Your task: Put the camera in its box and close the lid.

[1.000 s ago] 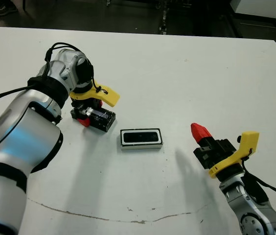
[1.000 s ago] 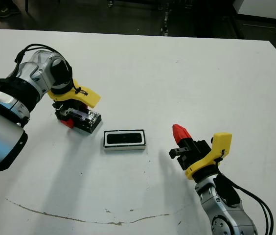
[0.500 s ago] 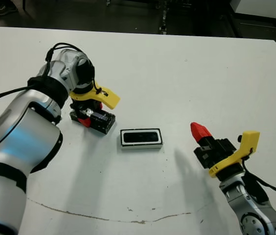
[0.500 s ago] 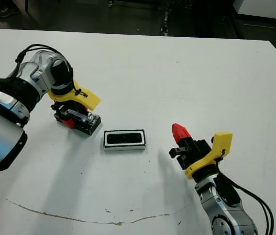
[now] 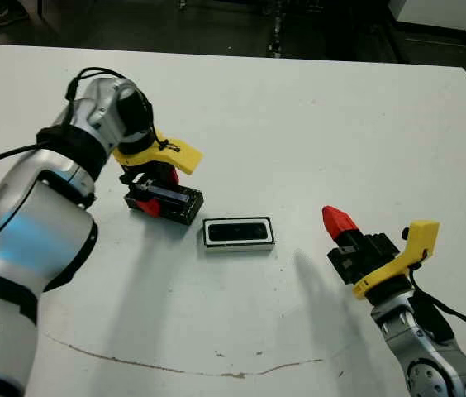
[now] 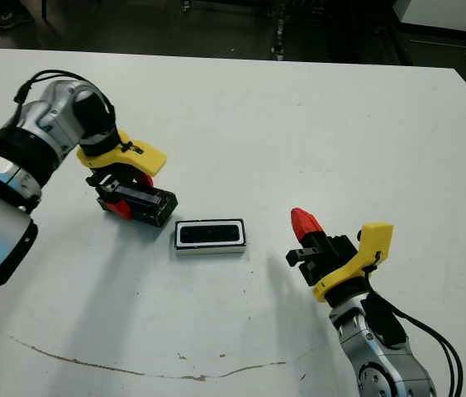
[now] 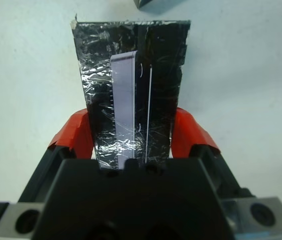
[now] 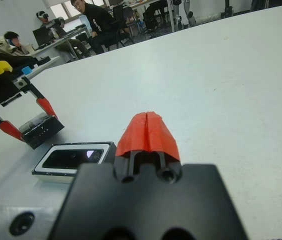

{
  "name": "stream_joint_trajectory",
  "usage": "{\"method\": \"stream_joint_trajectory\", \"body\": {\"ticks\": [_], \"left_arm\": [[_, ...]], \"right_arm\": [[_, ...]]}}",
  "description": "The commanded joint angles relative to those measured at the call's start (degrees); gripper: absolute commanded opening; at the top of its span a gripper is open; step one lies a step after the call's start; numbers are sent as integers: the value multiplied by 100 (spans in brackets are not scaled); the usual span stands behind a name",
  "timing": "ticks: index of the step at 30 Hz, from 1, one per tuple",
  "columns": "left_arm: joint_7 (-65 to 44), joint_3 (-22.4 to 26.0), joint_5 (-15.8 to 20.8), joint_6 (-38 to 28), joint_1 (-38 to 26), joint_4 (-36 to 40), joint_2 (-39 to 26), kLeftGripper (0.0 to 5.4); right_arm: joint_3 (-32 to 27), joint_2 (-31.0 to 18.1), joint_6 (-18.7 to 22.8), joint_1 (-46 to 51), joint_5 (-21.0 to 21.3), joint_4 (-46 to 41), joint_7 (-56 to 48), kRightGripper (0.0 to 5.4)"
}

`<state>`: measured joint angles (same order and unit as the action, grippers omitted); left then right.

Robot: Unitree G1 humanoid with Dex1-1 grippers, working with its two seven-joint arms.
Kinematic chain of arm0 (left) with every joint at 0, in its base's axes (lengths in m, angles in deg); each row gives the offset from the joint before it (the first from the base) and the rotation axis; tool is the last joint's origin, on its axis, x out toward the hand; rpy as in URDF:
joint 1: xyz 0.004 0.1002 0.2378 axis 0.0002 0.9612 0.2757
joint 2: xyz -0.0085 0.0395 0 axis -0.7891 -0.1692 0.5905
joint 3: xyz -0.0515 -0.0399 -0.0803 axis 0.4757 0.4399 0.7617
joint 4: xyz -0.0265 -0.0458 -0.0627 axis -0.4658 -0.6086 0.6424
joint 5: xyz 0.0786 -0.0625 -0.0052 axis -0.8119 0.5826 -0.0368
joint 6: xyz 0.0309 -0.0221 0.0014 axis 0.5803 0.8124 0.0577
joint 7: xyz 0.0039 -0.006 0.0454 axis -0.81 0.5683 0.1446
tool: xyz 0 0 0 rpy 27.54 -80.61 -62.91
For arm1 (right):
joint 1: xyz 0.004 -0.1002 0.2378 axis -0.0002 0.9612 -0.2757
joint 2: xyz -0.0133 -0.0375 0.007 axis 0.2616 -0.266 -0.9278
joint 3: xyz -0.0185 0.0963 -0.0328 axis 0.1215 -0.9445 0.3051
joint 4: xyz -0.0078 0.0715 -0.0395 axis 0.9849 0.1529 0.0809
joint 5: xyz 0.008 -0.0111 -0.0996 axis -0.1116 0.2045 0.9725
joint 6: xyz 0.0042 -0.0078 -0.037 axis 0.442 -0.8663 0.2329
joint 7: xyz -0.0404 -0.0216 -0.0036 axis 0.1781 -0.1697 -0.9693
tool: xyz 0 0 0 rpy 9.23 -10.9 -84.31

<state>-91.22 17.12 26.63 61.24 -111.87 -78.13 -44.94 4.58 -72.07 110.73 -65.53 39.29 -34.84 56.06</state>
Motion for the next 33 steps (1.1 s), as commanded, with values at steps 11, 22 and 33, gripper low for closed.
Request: {"method": "stream_joint_trajectory", "body": {"ticks": [11,22,33], "left_arm": [[-25,-510,2638,1844,238,1453,-1221,317],[1295,922,2194,5581,1688,4793,-1882,317],[1699,901,2399,7850,1992,6547,-2018,317]], "right_arm": [[4,-45,-47,67,110,-22,49,0],[47,0,-61,89,121,-19,24,0],[123,100,-28,142,108,-81,93,0]]}}
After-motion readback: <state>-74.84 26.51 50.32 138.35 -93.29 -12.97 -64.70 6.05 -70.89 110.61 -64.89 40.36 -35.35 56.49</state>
